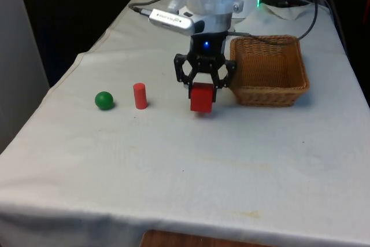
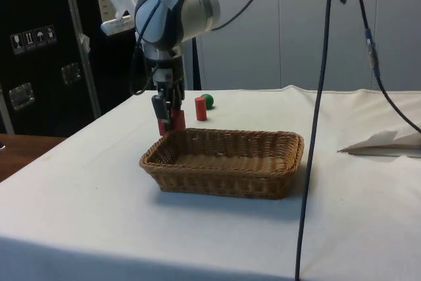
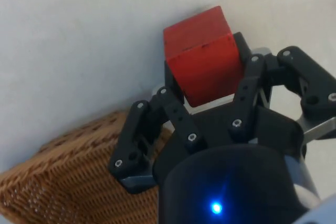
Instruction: Pick up the object to the left of the cylinder and place it into the basket.
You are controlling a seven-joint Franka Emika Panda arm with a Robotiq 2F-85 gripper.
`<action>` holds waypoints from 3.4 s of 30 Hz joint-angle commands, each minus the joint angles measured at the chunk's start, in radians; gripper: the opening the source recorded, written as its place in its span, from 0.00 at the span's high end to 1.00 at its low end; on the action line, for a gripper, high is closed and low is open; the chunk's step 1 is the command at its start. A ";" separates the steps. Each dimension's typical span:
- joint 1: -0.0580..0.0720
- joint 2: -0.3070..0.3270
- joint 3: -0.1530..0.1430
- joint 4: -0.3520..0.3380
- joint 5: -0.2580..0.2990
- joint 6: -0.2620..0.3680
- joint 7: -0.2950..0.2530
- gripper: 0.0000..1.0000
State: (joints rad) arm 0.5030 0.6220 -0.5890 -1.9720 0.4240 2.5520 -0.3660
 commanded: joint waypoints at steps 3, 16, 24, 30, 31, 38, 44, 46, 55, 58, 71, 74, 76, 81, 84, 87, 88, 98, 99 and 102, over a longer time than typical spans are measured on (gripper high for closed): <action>0.014 -0.028 -0.015 -0.023 -0.020 0.000 0.006 1.00; 0.025 -0.109 -0.039 -0.032 -0.070 -0.041 0.019 1.00; 0.029 -0.163 -0.049 -0.039 -0.106 -0.069 0.028 1.00; 0.036 -0.216 -0.051 -0.076 -0.136 -0.074 0.034 1.00; 0.038 -0.225 -0.050 -0.083 -0.140 -0.073 0.035 1.00; 0.052 -0.285 -0.046 -0.135 -0.184 -0.067 0.064 1.00; 0.063 -0.330 -0.035 -0.177 -0.223 -0.058 0.098 1.00; 0.066 -0.343 -0.028 -0.192 -0.237 -0.052 0.114 1.00; 0.075 -0.392 0.001 -0.252 -0.282 -0.019 0.169 1.00; 0.077 -0.412 0.014 -0.278 -0.300 -0.004 0.192 1.00; 0.077 -0.477 0.057 -0.366 -0.360 0.036 0.259 1.00; 0.076 -0.493 0.069 -0.388 -0.377 0.046 0.279 1.00; 0.076 -0.500 0.077 -0.402 -0.387 0.053 0.292 1.00; 0.075 -0.510 0.102 -0.432 -0.417 0.073 0.334 1.00; 0.075 -0.510 0.121 -0.454 -0.442 0.094 0.368 1.00; 0.075 -0.509 0.134 -0.471 -0.460 0.110 0.394 1.00; 0.068 -0.514 0.141 -0.465 -0.433 0.090 0.367 1.00; 0.074 -0.509 0.171 -0.541 -0.511 0.181 0.463 1.00; 0.074 -0.508 0.177 -0.557 -0.521 0.197 0.476 1.00; 0.075 -0.505 0.186 -0.577 -0.526 0.222 0.489 1.00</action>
State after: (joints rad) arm 0.5710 0.1080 -0.3930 -2.5510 -0.0740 2.7570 0.0970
